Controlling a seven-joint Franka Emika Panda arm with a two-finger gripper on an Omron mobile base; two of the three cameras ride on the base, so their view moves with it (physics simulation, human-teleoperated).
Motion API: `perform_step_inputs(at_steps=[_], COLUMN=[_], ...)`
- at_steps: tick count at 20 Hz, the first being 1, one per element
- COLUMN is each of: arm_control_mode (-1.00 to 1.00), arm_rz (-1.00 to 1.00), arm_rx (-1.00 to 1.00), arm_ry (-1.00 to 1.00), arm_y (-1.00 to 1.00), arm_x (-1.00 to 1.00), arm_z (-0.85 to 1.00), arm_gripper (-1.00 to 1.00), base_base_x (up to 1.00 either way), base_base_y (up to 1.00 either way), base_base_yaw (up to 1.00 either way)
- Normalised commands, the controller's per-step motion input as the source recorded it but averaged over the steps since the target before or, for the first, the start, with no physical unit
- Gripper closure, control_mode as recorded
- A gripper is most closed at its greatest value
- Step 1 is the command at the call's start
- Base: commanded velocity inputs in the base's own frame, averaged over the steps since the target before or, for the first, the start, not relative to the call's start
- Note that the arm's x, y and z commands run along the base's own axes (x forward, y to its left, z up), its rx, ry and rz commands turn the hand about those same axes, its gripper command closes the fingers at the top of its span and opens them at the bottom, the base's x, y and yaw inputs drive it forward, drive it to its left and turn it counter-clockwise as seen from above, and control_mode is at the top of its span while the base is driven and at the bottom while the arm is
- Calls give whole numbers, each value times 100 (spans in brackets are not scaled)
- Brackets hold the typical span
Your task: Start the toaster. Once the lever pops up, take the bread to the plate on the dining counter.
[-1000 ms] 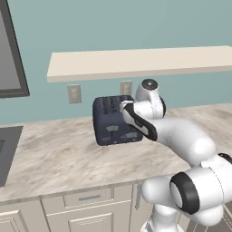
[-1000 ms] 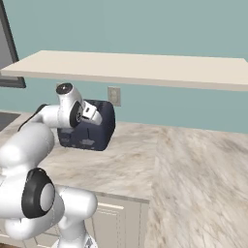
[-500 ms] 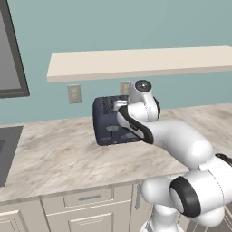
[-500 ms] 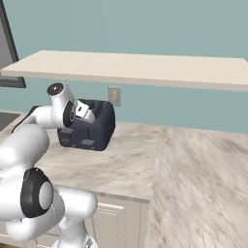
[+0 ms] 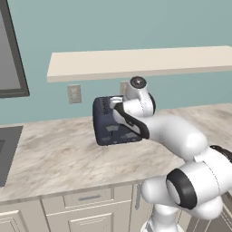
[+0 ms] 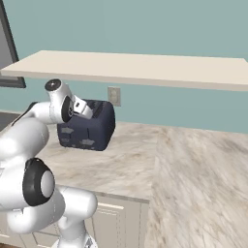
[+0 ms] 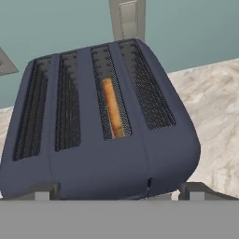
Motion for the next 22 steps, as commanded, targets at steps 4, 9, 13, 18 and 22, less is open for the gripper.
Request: perform_step_inputs(at_steps=[4,9,13,18,22], arm_control_mode=[-100,-100,-100,-100,-100], arm_rz=[1,1,0,0,0], arm_rx=[0,0,0,0,0], arm_ry=[-2,-1,0,0,0], arm_y=[2,0,0,0,0], arm_x=[15,11,15,21,12], arm_z=[0,0,0,-1,0], arm_gripper=[-100,-100,-100,-100,-100], base_base_x=[0,0,0,0,0], base_base_y=[0,0,0,0,0], base_base_yaw=[0,0,0,0,0])
